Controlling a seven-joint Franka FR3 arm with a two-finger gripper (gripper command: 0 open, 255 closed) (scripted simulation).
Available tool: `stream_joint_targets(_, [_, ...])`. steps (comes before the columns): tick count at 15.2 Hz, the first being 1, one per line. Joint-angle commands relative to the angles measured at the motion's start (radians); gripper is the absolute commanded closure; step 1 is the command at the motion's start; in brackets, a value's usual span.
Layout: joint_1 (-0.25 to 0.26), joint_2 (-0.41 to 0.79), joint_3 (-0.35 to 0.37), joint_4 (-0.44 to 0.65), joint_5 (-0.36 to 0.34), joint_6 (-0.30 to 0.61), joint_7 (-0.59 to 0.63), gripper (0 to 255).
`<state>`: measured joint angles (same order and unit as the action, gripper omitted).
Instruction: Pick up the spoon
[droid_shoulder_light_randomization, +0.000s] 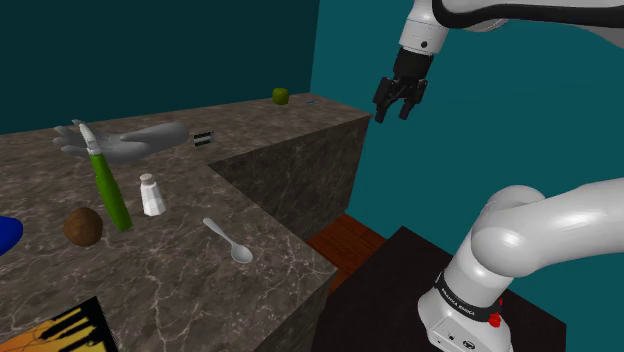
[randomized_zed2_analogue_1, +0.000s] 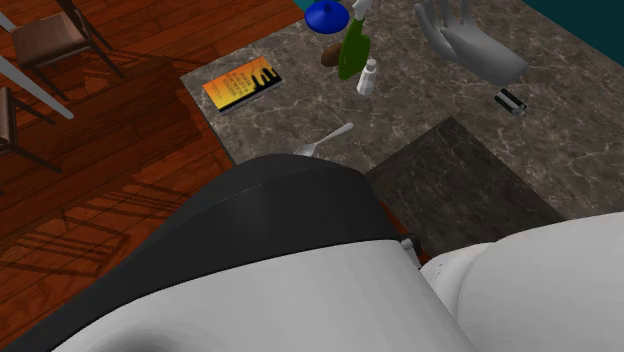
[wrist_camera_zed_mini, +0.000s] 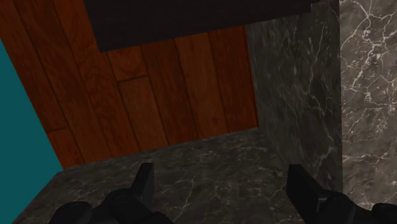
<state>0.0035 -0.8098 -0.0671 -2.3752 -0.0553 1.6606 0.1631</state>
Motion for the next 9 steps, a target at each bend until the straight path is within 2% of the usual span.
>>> stream_joint_targets(1, [0.000, 0.000, 0.000, 0.000, 0.000, 0.000, 0.000, 0])
stream_joint_targets(9, [0.062, 0.065, 0.129, -0.114, 0.093, 0.212, 0.141, 0])
